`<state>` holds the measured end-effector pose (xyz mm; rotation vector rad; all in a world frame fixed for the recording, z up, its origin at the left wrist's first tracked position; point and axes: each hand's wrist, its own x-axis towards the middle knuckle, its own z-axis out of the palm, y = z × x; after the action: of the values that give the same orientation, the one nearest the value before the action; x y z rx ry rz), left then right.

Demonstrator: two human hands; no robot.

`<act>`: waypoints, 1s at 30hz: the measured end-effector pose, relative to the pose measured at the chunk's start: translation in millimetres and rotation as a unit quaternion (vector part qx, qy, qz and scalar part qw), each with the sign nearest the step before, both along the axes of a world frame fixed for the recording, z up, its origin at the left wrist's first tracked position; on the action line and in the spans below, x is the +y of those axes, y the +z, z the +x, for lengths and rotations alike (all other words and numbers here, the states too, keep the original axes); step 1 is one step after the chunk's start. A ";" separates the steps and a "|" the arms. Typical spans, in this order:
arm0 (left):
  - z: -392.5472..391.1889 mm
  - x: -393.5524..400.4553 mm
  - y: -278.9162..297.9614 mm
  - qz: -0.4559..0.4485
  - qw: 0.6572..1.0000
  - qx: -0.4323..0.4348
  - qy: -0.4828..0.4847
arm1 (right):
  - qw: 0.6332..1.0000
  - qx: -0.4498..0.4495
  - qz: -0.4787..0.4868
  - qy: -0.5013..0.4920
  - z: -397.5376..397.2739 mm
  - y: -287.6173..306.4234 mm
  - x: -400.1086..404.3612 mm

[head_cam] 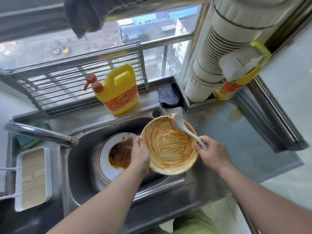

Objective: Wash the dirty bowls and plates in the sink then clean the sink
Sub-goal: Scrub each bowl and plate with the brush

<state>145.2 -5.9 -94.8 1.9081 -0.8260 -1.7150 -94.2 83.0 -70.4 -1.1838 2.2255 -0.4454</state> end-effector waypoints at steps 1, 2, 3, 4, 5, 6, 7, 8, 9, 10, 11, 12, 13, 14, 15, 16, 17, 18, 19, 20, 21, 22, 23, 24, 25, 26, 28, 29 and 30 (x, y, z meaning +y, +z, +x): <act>-12.6 0.3 -0.3 0.004 1.000 -0.003 -0.015 | 1.000 0.010 0.006 -0.008 -8.7 -2.8 2.4; -24.2 0.2 0.7 0.003 0.999 -0.006 -0.034 | 1.000 0.021 0.011 -0.018 -17.6 -5.2 4.3; -33.7 -0.8 0.3 -0.001 0.998 -0.010 -0.055 | 0.999 0.031 0.015 -0.028 -26.6 -7.6 6.3; -41.2 -2.6 1.7 -0.006 0.997 -0.014 -0.077 | 0.998 0.038 0.020 -0.036 -35.7 -9.5 8.3; -47.1 -4.6 4.5 -0.009 0.995 -0.010 -0.101 | 0.998 0.042 0.024 -0.042 -44.6 -11.1 10.3; -49.3 -7.1 4.3 -0.011 0.992 -0.005 -0.126 | 0.998 0.043 0.027 -0.043 -52.0 -11.7 12.0; -50.8 -9.4 6.5 -0.015 0.989 0.007 -0.144 | 0.998 0.041 0.031 -0.039 -57.7 -12.1 13.4; -49.5 -11.9 6.5 -0.020 0.988 0.019 -0.149 | 0.998 0.037 0.037 -0.035 -61.7 -11.3 14.5; -47.6 -14.7 8.3 -0.018 0.989 0.027 -0.144 | 0.998 0.033 0.046 -0.029 -64.4 -10.4 15.4; -42.6 -17.1 7.3 -0.020 0.992 0.032 -0.123 | 0.998 0.035 0.052 -0.021 -66.2 -9.4 16.3; -34.0 -19.0 6.1 -0.016 0.994 0.024 -0.105 | 0.997 0.045 0.054 -0.016 -67.1 -8.5 16.9; -23.1 -19.8 4.6 -0.020 0.995 0.010 -0.094 | 0.997 0.063 0.046 -0.012 -66.0 -6.8 17.3; -6.4 -19.8 1.2 -0.020 0.995 -0.024 -0.092 | 0.997 0.077 0.026 -0.010 -62.5 -4.1 17.6; 12.2 -19.1 -4.2 -0.024 0.994 -0.059 -0.084 | 0.997 0.080 -0.005 -0.007 -55.0 0.5 16.8; 33.6 -17.2 -8.3 -0.020 0.992 -0.099 -0.074 | 0.997 0.071 -0.043 0.000 -42.9 6.9 14.4; 55.6 -14.5 -15.7 -0.018 0.989 -0.136 -0.061 | 0.995 0.050 -0.081 0.017 -26.1 14.4 10.4; 76.9 -10.4 -19.2 -0.009 0.983 -0.175 -0.050 | 0.993 0.021 -0.111 0.041 -5.4 21.0 5.5; 97.8 -6.4 -24.8 0.001 0.976 -0.214 -0.041 | 0.989 -0.020 -0.128 0.072 18.0 25.2 0.6; 115.7 -2.5 -27.8 0.018 0.966 -0.255 -0.042 | 0.985 -0.065 -0.121 0.105 43.2 25.1 -4.1; 132.3 1.4 -32.1 0.032 0.956 -0.287 -0.053 | 0.979 -0.106 -0.098 0.141 68.3 23.1 -8.8; 144.3 3.9 -32.5 0.046 0.949 -0.305 -0.069 | 0.974 -0.135 -0.056 0.171 93.2 15.8 -13.2; 154.0 5.0 -34.7 0.047 0.946 -0.308 -0.086 | 0.968 -0.153 -0.010 0.199 115.8 8.3 -17.7; 160.1 4.8 -36.8 0.048 0.948 -0.300 -0.092 | 0.960 -0.165 0.036 0.223 136.0 -1.4 -21.9; 165.1 4.0 -42.0 0.046 0.951 -0.289 -0.096 | 0.952 -0.169 0.073 0.243 152.5 -13.1 -25.6; 168.1 2.6 -44.0 0.047 0.952 -0.287 -0.097 | 0.949 -0.161 0.098 0.253 164.7 -24.7 -30.1; 171.1 0.9 -48.6 0.043 0.952 -0.288 -0.098 | 0.949 -0.146 0.113 0.254 173.2 -35.1 -35.2; 175.1 -2.6 -54.1 0.042 0.949 -0.296 -0.100 | 0.963 -0.107 0.117 0.217 181.6 -54.9 -46.1; 174.6 -4.5 -54.7 0.048 0.946 -0.302 -0.105 | 0.969 -0.100 0.116 0.195 182.8 -62.1 -52.7; 174.0 -6.5 -56.5 0.050 0.944 -0.306 -0.113 | 0.971 -0.097 0.114 0.186 183.5 -66.0 -60.3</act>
<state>319.2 -12.5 -151.3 2.5524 -1.2382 -1.2909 89.3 22.7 -136.4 -1.3312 1.7819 -0.1407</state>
